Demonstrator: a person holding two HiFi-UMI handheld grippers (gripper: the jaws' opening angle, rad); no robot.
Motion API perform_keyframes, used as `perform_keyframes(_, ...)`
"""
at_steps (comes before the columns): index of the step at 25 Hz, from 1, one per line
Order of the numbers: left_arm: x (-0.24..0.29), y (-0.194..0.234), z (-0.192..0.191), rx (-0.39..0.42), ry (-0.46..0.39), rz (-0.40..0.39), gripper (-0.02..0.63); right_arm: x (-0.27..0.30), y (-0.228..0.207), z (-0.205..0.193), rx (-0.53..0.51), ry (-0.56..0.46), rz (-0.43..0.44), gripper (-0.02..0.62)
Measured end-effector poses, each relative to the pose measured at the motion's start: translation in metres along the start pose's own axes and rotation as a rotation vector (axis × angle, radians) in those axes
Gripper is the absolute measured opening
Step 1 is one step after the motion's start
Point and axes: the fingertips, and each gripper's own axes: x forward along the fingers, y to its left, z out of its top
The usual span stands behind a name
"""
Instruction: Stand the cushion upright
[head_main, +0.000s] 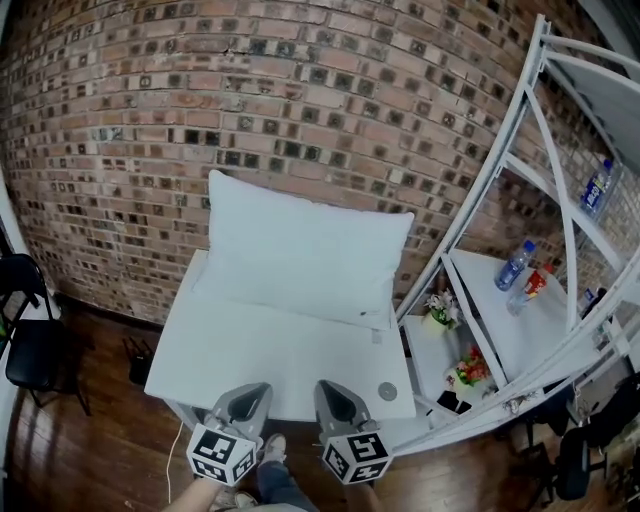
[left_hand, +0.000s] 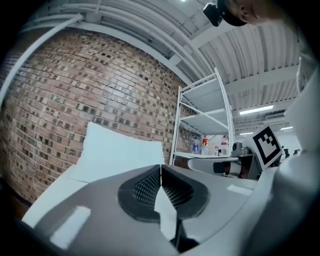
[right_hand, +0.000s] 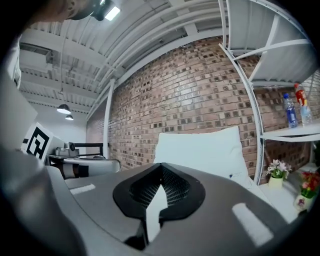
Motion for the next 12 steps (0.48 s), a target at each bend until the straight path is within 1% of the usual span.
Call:
perform_keyframes(1, -0.002, 0.0, -0.001, -0.001, 0.002, 0.003, 0.0, -0.001, 0.002, -0.002, 0.003, 0.002, 0.002, 0.0)
perform_keyframes(7, -0.014, 0.003, 0.0, -0.006, 0.0, 0.022, 0.0, -0.007, 0.012, -0.002, -0.018, 0.014, 0.016, 0.0)
perform_keyframes(12, -0.015, 0.003, -0.006, -0.013, 0.016, 0.022, 0.0, -0.01, 0.01, -0.004, -0.023, 0.021, 0.016, 0.0)
